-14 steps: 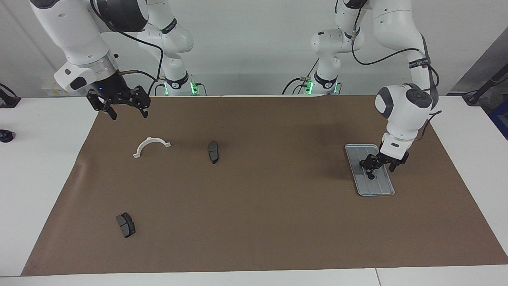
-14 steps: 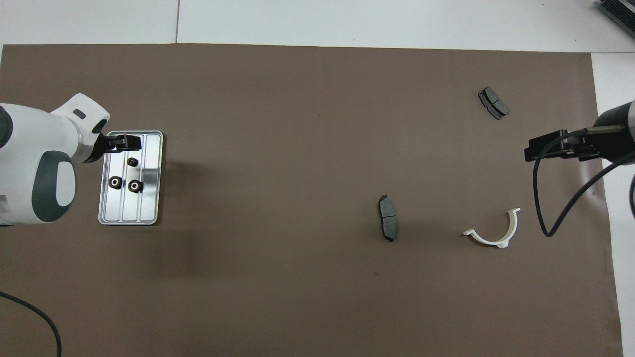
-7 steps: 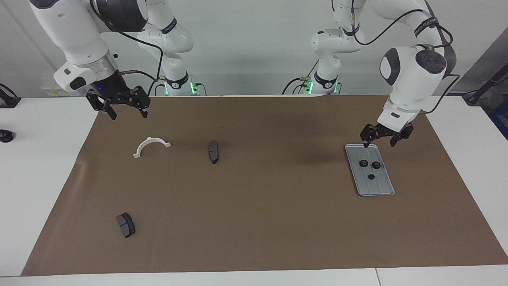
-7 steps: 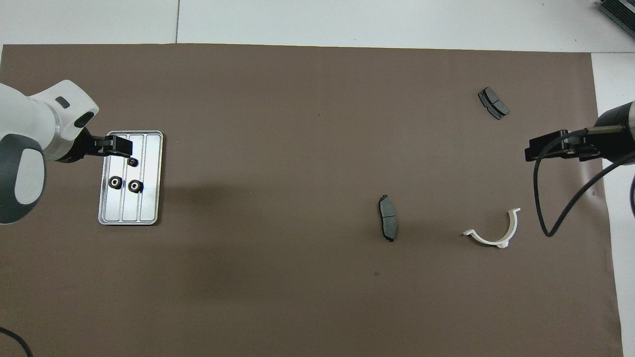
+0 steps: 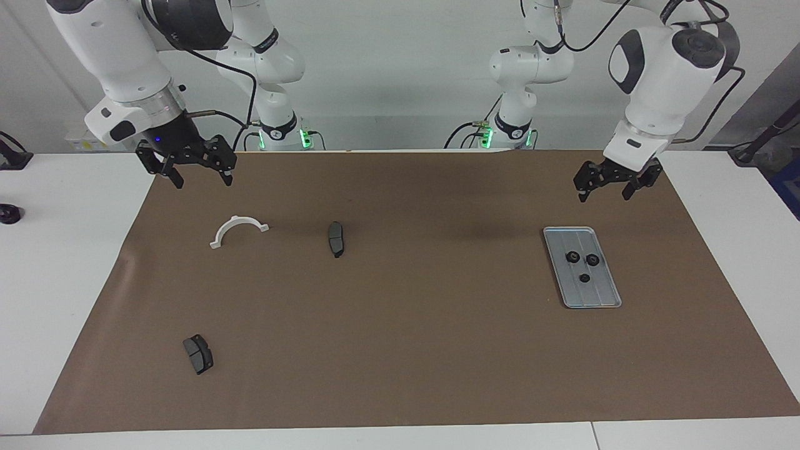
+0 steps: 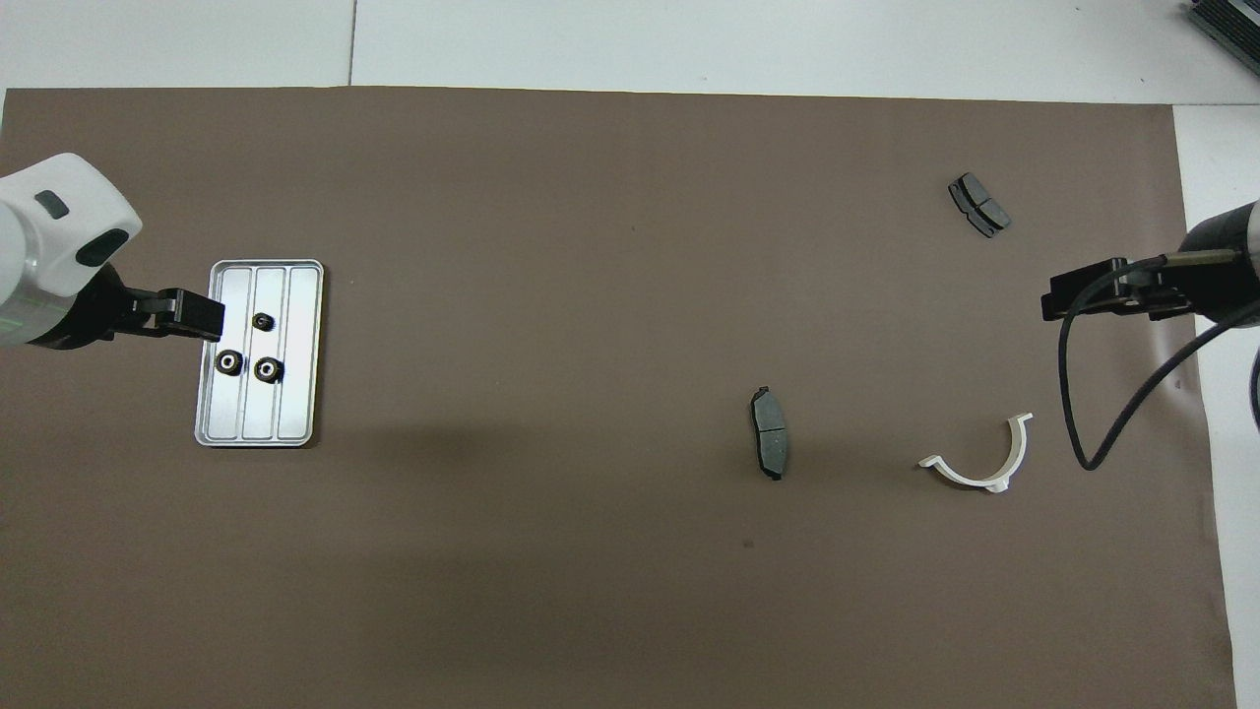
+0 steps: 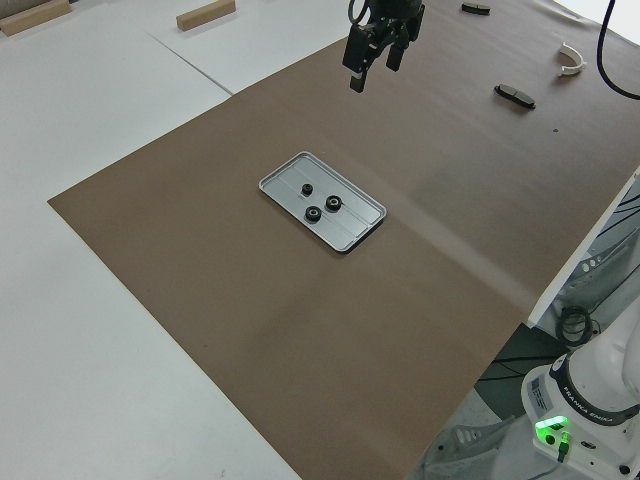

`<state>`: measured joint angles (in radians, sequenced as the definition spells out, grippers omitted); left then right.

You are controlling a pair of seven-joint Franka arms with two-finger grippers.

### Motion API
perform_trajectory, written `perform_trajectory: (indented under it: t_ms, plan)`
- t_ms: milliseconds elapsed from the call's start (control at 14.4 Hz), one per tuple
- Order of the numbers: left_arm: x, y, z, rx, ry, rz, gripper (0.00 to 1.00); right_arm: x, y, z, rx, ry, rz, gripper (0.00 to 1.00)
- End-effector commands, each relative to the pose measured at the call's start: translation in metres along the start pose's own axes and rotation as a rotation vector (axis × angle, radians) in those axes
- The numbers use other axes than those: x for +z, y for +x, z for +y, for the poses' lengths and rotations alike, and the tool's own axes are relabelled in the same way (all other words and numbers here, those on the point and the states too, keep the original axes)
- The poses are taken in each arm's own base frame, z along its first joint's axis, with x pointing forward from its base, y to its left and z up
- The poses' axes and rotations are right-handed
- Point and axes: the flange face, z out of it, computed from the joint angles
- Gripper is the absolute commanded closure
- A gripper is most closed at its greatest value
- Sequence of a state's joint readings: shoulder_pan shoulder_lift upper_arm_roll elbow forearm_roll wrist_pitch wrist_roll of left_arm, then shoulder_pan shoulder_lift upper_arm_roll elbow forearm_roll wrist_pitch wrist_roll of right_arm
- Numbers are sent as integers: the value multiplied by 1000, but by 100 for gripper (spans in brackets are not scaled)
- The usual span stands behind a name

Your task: Pick bearing gear from pile to tray

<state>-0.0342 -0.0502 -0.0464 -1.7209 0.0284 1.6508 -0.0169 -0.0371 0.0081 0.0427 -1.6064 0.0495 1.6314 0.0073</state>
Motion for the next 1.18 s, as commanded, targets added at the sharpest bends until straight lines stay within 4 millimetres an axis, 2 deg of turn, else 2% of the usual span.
perform_trajectory:
  t_ms: [0, 139, 278, 347, 1112]
  plan:
    - [-7, -9, -4, 6, -22, -14, 0, -2, -8, 4, -23, 11, -5, 0]
    - [-15, -8, -11, -20, -85, 0, 0, -2, -8, 5, -21, 11, -5, 0]
    - [-32, -10, -13, -20, -85, 9, 0, -2, -7, 6, -19, 11, -5, 0]
    - [-34, -9, -14, -11, -85, 11, 0, -2, -8, 5, -21, 11, -5, 0]
    - [-31, -12, -16, -2, -87, 7, 0, -2, -7, 6, -19, 11, -5, 0]
